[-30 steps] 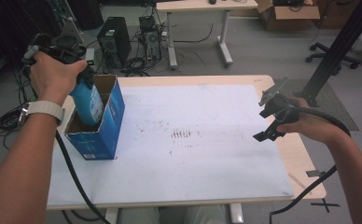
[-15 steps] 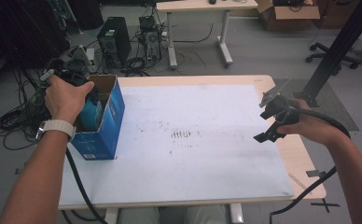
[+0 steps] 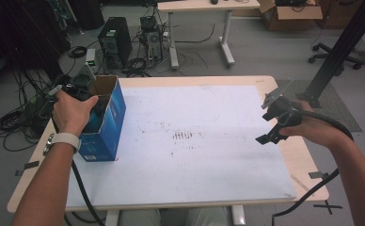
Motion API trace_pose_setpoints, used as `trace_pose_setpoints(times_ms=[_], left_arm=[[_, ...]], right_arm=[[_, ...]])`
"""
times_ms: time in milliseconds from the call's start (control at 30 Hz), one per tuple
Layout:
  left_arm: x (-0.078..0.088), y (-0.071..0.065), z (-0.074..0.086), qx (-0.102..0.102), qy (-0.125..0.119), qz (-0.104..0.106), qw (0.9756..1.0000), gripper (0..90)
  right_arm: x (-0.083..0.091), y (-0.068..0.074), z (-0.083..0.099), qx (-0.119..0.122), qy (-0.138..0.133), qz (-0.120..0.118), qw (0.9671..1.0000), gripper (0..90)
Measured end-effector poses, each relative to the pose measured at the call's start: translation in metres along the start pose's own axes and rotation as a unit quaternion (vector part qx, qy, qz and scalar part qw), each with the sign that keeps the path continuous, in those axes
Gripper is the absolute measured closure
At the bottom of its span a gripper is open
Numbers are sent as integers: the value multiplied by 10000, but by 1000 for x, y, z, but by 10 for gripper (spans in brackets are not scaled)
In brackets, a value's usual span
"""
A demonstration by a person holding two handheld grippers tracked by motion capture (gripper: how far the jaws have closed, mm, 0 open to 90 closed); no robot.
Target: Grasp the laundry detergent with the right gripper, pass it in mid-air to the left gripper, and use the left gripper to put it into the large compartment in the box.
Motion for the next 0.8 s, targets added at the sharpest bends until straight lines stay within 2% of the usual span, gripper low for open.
trace_pose_setpoints(times_ms=[333, 800], left_arm=[[-11, 1, 1, -17, 57, 44, 10000, 377], [-12, 4, 0, 17, 106, 137, 9998, 373]], right_arm=[[-2, 1, 1, -18, 9, -15, 10000, 56], [-2, 1, 1, -26, -15, -72, 10000, 56]])
Point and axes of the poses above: each handheld gripper's, and its own axes: x roughly backward along the jaws, z roughly out of its underside, y roughly to its left, the point moved 7 cm from there along -x, roughly forward along the jaws, and after that the axes turned 9 degrees about z, right-handed, at the moved point
